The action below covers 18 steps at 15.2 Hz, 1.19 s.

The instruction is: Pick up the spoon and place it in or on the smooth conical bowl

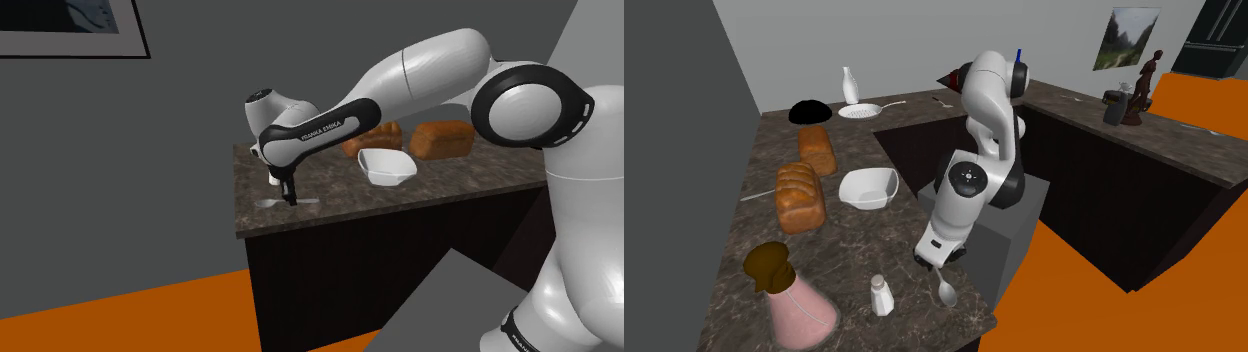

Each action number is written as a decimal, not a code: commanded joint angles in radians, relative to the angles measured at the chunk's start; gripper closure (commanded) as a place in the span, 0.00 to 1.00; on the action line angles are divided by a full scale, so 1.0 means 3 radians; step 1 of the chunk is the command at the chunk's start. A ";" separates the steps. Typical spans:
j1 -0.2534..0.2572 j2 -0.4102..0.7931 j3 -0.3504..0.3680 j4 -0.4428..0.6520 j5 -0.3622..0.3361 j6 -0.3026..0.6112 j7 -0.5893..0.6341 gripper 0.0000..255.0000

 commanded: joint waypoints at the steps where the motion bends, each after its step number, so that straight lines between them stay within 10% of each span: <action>1: -0.0001 -0.0037 0.0004 0.0031 0.0010 -0.0066 -0.0018 1.00; 18: 0.0016 -0.0220 0.0024 0.0514 0.0073 -0.0714 -0.0172 1.00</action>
